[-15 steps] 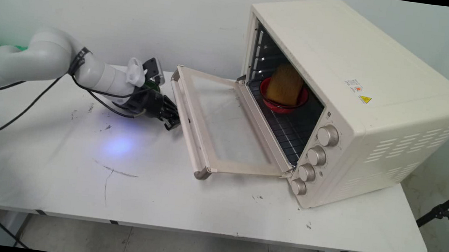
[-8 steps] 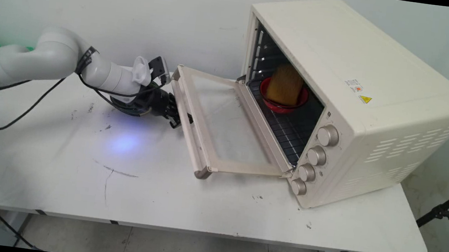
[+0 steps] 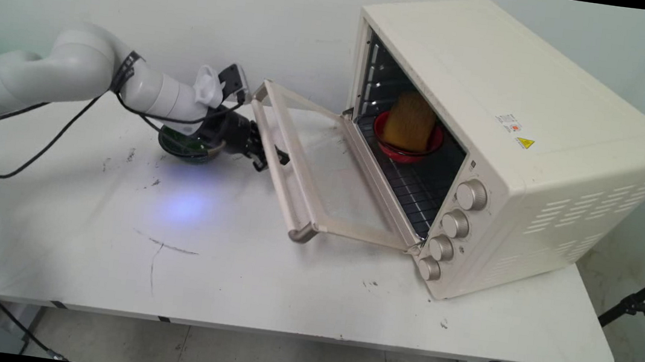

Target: Close the oven

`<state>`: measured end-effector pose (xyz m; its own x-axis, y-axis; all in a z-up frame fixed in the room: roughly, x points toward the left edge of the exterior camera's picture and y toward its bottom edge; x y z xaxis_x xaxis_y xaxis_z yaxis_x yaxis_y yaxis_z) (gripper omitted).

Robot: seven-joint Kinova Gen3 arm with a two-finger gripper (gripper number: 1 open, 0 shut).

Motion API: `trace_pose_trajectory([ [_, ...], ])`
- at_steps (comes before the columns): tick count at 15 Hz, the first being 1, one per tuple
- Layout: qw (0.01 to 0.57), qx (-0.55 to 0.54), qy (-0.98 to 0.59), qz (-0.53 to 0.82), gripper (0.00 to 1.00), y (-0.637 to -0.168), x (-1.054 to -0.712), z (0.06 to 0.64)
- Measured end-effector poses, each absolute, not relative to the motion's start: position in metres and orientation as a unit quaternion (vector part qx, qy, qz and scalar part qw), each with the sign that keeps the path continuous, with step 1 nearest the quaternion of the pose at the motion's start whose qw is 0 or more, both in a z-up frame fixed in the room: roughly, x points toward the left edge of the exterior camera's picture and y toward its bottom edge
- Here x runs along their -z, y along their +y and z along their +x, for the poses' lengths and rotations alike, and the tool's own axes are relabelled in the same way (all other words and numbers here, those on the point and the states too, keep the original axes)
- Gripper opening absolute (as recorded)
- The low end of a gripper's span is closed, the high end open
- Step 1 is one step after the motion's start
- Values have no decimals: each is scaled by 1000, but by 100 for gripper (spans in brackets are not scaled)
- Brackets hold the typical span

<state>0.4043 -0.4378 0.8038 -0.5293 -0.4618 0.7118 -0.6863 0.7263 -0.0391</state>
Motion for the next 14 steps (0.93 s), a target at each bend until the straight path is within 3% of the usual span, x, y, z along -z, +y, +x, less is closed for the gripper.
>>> trace_pose_trajectory([
  [14,421,-184,-827,323,0,-471,-896,368],
])
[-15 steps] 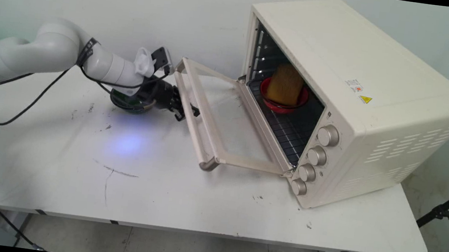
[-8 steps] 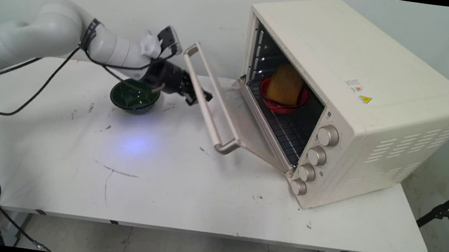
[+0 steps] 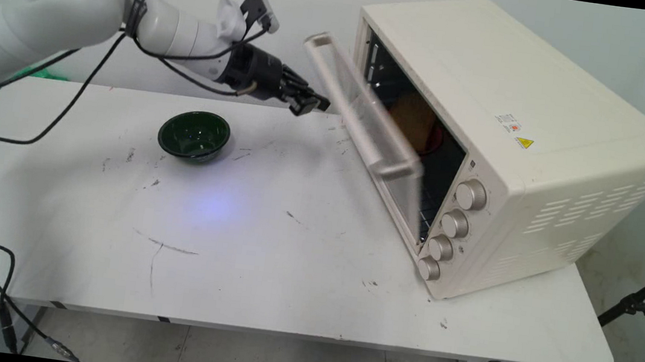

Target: Close the oven

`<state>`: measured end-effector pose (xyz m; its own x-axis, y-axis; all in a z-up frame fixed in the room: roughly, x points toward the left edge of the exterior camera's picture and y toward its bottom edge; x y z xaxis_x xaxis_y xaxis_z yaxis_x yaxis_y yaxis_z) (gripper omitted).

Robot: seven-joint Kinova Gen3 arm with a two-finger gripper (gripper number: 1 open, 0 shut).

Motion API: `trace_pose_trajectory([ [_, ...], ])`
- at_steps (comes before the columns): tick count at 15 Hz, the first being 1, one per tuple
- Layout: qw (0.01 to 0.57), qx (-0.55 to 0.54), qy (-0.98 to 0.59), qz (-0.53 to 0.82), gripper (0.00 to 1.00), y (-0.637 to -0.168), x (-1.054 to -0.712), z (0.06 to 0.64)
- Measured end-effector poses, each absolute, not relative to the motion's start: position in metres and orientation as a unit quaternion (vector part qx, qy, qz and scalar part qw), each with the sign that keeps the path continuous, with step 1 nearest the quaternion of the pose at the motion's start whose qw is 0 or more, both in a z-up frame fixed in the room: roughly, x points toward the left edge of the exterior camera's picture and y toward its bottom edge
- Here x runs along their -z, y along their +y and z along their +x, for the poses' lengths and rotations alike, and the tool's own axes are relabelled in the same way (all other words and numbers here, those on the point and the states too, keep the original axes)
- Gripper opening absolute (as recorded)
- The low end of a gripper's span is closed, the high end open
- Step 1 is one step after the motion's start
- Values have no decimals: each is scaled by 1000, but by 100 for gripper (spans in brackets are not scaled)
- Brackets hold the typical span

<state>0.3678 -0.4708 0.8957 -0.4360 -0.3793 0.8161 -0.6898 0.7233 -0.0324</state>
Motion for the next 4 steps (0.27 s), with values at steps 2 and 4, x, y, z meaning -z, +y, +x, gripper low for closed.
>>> trace_pose_trajectory([
  [2,426,-186,-825,322,0,-472,-903,367],
  [4,430,-188,-823,320,0,-473,-908,366],
])
